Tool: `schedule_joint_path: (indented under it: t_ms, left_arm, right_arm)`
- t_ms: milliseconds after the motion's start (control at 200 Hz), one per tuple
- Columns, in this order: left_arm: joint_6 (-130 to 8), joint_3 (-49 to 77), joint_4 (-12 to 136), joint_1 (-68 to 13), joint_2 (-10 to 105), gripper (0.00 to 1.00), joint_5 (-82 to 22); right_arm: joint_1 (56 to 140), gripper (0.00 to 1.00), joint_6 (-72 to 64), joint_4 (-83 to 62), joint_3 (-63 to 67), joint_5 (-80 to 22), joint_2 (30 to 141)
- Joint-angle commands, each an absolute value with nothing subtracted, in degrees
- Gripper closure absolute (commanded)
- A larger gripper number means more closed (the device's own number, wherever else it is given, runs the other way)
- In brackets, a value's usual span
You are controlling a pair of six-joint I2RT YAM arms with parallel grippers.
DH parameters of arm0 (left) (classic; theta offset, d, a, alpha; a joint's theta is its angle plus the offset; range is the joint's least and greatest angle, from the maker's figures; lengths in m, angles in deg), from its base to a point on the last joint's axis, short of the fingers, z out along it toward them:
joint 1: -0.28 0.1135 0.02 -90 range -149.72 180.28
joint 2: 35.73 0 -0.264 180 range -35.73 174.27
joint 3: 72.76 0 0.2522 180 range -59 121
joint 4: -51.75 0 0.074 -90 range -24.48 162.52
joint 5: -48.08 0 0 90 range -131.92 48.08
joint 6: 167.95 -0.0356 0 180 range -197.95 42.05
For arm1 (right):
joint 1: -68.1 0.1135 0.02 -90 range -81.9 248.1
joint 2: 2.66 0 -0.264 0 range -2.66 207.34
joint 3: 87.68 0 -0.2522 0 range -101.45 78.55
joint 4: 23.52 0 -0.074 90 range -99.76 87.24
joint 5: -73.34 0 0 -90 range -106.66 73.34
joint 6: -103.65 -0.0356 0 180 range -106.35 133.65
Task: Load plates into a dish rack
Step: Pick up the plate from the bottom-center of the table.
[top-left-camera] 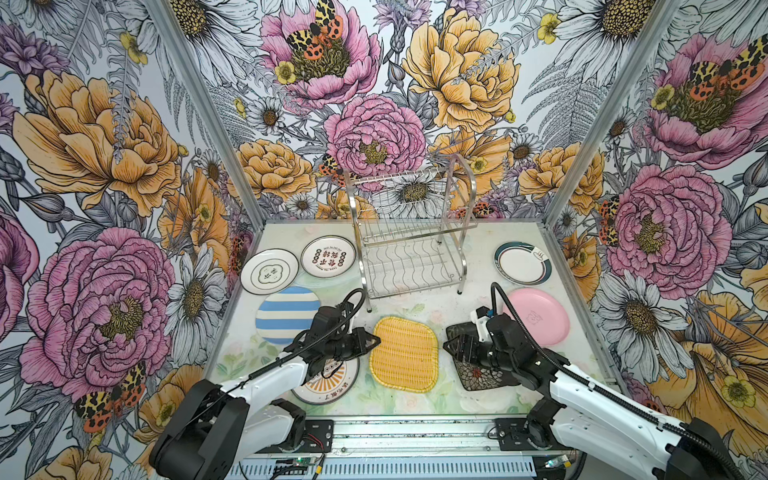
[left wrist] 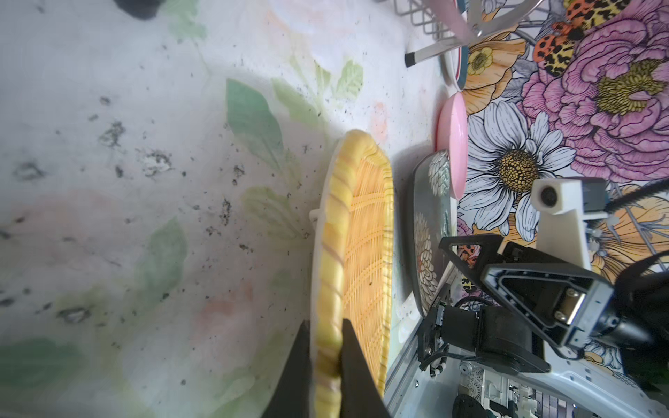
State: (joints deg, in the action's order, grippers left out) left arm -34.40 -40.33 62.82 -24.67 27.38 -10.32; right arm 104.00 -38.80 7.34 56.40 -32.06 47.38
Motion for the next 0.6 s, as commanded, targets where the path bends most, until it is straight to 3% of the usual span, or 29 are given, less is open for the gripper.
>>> schedule_joint_path:
  t_ms: [0, 595]
  left_arm:
    - [-32.01, -40.01, 62.61, -22.75, 23.55, 1.00, -8.04]
    - [-23.70, -37.97, 59.88, -21.35, 11.21, 1.00, -4.86]
  right_arm:
    - [103.58, 0.22, -36.74, 6.24, 53.78, -33.16, 48.29]
    - [103.27, 0.22, -35.48, -3.42, 50.04, -41.00, 55.40]
